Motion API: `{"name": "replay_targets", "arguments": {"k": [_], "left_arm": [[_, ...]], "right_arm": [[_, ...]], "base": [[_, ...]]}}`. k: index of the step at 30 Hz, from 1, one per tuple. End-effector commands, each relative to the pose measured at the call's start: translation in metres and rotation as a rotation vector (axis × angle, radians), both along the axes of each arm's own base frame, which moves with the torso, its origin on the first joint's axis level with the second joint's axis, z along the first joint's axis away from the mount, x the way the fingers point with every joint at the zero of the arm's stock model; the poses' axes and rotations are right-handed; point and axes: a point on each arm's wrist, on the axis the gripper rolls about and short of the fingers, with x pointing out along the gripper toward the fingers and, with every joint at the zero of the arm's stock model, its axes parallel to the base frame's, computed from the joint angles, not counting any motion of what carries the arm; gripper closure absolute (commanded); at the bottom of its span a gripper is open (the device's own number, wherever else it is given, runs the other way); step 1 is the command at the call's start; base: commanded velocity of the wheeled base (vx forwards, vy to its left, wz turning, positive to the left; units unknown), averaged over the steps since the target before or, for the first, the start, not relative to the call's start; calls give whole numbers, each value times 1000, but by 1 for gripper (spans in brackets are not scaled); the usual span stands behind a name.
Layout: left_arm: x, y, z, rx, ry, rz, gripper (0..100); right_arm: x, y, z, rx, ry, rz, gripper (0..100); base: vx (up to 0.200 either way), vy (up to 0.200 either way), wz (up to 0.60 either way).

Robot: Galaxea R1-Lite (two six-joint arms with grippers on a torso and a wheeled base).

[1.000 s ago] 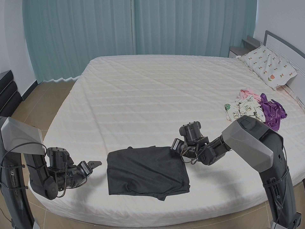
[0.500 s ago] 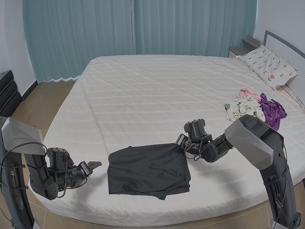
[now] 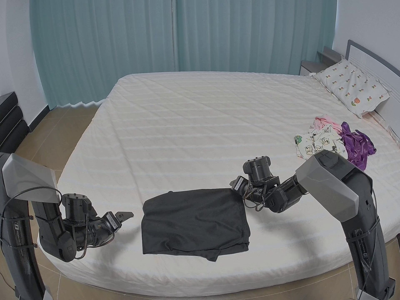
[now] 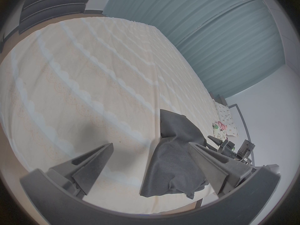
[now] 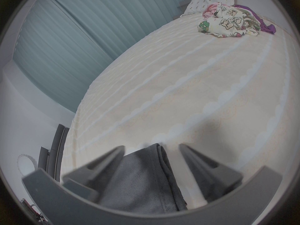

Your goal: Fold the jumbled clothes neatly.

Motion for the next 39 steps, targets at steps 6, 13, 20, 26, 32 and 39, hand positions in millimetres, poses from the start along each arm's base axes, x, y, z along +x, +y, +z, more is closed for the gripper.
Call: {"name": "replay_targets", "arguments": {"k": [6,13,20,26,32,39], "left_arm": [[-2,1,15,-1,-48,4,0],[-24,3,76,-5,-241,3,0],[-90,8,125,57,-439,-28,0],[-140,13,149,82,-552,-7,0],[-189,16,158,134,-605,-28,0],[-232,18,147,211,-612,-60,0]], "right_arm": [[-20,-25,54,17,-31,-29,0],[-83,-68,129,44,-126,-58,0],[-183,-118,187,4,-298,-33,0],[-264,-149,211,-48,-429,-20,0],[-331,-175,203,-160,-503,-35,0],[-380,-200,178,-254,-530,-109,0]], "base": [[0,0,0],[0,0,0],[0,0,0],[0,0,0],[0,0,0],[0,0,0]]}}
